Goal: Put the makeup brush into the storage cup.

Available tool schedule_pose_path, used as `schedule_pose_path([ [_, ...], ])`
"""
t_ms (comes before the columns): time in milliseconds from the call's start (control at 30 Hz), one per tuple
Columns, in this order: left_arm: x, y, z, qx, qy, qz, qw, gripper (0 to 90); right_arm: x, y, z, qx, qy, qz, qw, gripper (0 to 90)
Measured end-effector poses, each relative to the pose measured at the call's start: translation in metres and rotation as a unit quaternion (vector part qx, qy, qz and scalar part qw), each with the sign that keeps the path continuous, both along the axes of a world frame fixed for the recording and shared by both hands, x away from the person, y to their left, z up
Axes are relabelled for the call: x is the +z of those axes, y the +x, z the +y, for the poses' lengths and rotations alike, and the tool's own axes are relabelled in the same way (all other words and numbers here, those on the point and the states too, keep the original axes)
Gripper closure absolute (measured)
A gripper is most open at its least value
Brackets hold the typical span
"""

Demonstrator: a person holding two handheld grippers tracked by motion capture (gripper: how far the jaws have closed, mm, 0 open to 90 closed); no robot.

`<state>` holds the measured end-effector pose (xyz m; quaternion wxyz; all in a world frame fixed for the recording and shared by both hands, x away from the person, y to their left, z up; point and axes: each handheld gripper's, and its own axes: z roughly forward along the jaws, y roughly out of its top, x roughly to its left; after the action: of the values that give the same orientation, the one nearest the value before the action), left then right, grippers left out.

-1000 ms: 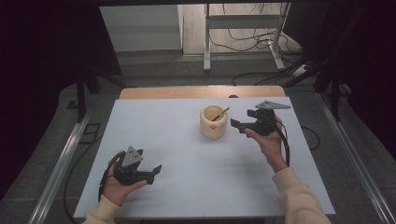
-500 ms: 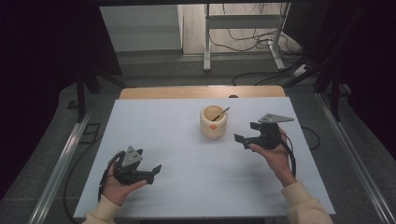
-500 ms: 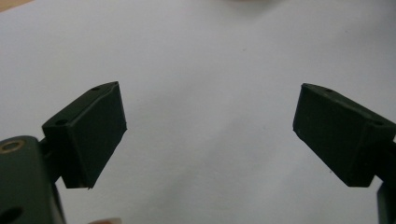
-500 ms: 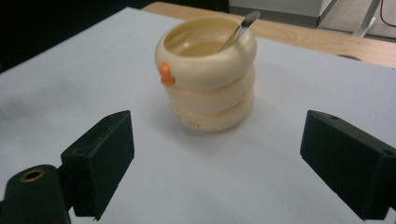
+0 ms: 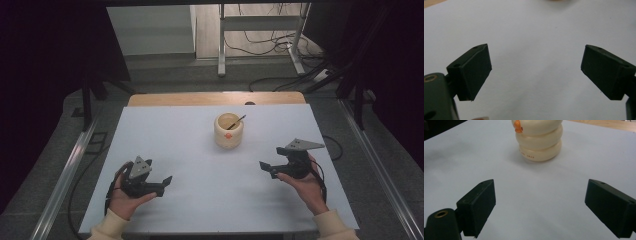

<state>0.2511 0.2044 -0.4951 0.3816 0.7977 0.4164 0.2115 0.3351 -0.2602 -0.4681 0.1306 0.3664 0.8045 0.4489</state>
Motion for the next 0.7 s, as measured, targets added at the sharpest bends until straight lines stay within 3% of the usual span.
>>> schedule_pose_path([
  [100, 0.000, 0.000, -0.001, -0.002, 0.001, 0.001, 1.0000, 9.8, -0.003, -0.005, -0.008, -0.007, 0.003, 0.005, 1.0000, 10.6],
  [367, 0.000, -0.001, -0.001, -0.003, 0.001, 0.001, 1.0000, 9.8, -0.011, -0.010, -0.023, -0.008, -0.024, 0.004, 0.9997, 13.0],
  [533, -0.002, 0.000, 0.001, -0.001, 0.001, 0.003, 1.0000, 9.8, -0.014, -0.016, -0.034, -0.022, -0.016, 0.009, 0.9996, 13.4],
  [700, -0.002, 0.000, 0.002, 0.000, 0.001, 0.004, 1.0000, 9.8, -0.020, -0.023, -0.041, -0.033, -0.027, 0.011, 0.9990, 13.6],
])
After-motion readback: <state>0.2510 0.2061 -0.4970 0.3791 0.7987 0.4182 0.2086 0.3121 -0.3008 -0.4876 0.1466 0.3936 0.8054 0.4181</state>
